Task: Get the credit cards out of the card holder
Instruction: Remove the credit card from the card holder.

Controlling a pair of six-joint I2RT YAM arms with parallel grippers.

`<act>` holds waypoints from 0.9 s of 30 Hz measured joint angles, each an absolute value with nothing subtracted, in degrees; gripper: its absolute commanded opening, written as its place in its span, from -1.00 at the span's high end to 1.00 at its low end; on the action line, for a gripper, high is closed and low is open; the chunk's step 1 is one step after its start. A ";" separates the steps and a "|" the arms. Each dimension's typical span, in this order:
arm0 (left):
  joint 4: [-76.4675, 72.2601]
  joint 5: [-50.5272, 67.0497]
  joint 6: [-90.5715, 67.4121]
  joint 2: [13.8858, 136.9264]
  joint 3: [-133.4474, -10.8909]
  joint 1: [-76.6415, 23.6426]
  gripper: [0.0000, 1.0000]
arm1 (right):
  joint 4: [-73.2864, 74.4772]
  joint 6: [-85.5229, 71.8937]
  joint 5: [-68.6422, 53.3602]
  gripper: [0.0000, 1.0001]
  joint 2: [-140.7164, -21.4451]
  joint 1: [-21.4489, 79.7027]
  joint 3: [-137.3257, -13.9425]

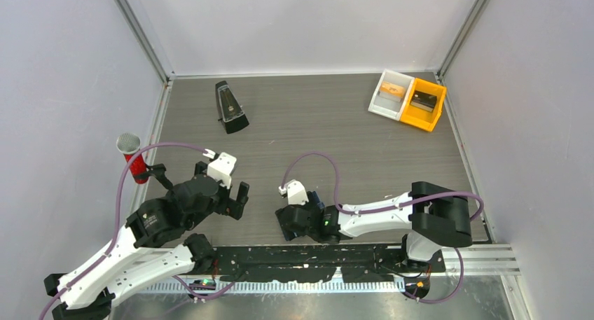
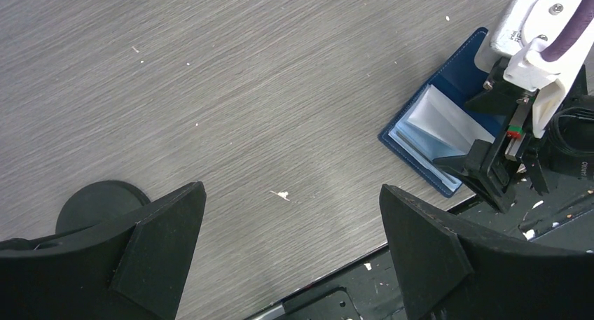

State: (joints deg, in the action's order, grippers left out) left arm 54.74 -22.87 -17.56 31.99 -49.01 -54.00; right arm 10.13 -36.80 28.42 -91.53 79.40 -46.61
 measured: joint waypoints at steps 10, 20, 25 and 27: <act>54.72 -22.37 -17.65 32.01 -49.01 -54.00 -0.98 | 5.61 -38.28 29.08 -0.57 -91.79 79.40 -44.71; 54.17 -16.88 -22.09 32.80 -49.04 -54.00 -0.96 | 4.58 -39.33 29.12 -0.61 -91.79 79.40 -44.31; 53.15 -14.96 -24.69 33.23 -49.04 -54.00 -0.95 | 4.36 -39.44 29.19 -0.63 -91.79 79.40 -44.21; 52.64 -14.90 -25.82 33.23 -48.84 -54.00 -0.93 | 4.43 -39.44 29.30 -0.62 -91.88 79.40 -44.21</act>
